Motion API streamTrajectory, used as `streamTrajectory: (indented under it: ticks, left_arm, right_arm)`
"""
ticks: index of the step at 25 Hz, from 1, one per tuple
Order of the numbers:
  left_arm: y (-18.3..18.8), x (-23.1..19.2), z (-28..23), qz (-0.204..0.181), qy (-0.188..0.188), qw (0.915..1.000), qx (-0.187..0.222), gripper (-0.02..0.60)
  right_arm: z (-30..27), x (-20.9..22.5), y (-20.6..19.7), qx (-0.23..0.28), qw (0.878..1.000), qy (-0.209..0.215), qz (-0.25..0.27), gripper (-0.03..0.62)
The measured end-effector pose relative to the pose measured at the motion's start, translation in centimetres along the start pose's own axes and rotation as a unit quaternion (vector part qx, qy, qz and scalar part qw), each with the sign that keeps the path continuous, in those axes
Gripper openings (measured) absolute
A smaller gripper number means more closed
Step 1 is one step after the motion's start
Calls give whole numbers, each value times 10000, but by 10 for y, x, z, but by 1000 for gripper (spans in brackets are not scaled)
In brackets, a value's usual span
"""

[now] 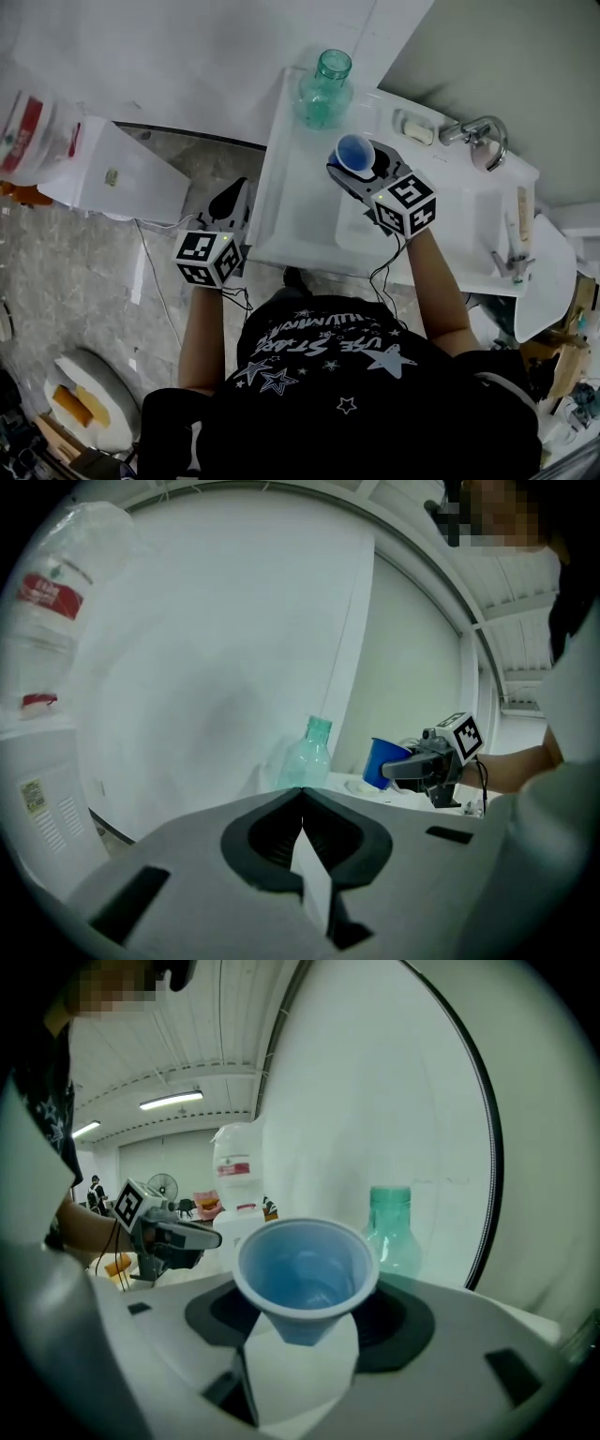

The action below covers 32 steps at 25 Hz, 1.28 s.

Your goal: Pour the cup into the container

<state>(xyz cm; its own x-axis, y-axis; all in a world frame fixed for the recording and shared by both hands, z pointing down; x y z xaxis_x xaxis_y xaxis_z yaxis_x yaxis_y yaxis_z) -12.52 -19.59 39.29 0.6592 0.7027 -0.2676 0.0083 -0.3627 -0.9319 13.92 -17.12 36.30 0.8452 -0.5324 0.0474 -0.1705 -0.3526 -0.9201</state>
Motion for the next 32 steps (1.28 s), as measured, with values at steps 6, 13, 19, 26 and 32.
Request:
streamTrajectory:
  ticks: [6, 13, 19, 26, 32]
  left_arm:
    - [24, -5, -24, -169, -259, 9995, -6, 12]
    - [44, -7, -48, -292, -359, 9989, 26, 12]
    - [55, 6, -64, -296, -262, 9991, 138, 12]
    - [62, 21, -76, -241, -183, 9993, 233, 12]
    - [74, 17, -85, -201, -98, 9990, 374, 12]
  right_arm:
    - [4, 36, 31, -157, 9994, -299, -41, 282]
    - [1, 74, 63, -287, 9985, -442, 167, 281]
    - [-5, 104, 84, -599, 9953, -490, 589, 279]
    - [-20, 130, 99, -968, 9879, -645, 1024, 278]
    - [-36, 147, 111, -1114, 9824, -766, 1290, 275]
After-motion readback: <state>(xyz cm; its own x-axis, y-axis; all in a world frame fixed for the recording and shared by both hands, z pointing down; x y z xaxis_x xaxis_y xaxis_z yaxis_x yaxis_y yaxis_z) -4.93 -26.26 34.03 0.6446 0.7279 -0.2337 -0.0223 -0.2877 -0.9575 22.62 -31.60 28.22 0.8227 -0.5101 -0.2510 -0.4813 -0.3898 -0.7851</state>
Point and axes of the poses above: the fingertips, and each gripper's own axes: z backward along the fingers, x to its right, y out of its top, the point moved 7 cm from there along z, backward along the fingers, and after that the axes turned 1 degree about x, right-handed, at the moved point
